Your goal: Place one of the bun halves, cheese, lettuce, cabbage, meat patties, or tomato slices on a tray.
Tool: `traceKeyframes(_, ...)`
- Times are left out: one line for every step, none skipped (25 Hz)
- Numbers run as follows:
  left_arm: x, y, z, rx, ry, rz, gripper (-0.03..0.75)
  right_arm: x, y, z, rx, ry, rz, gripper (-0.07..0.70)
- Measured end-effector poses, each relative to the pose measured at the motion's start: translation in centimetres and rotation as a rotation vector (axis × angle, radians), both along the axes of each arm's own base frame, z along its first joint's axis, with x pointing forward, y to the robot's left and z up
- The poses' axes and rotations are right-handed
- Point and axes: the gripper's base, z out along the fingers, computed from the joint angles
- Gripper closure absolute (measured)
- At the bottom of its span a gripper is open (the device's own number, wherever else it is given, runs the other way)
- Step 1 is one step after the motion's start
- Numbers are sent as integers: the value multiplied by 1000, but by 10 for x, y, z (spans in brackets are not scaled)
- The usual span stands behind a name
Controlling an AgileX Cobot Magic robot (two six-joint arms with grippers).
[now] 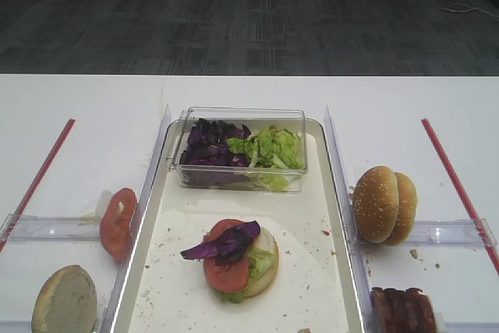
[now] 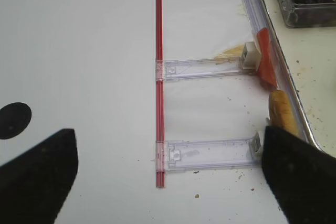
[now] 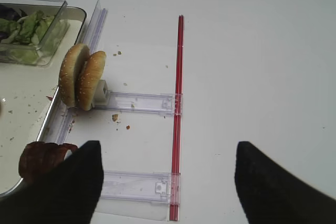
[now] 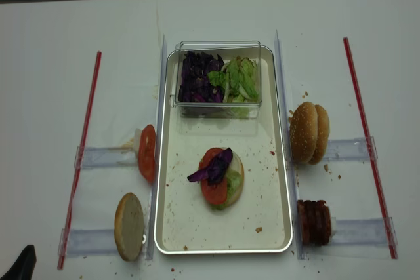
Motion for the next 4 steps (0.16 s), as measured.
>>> traceKeyframes(0, 0, 0, 0, 0, 0, 30, 0, 0, 0, 0, 0, 0, 73)
traceKeyframes(0, 0, 0, 0, 0, 0, 30, 0, 0, 0, 0, 0, 0, 73)
traceKeyframes(0, 0, 0, 0, 0, 0, 30, 0, 0, 0, 0, 0, 0, 73)
traceKeyframes(0, 0, 0, 0, 0, 0, 30, 0, 0, 0, 0, 0, 0, 73)
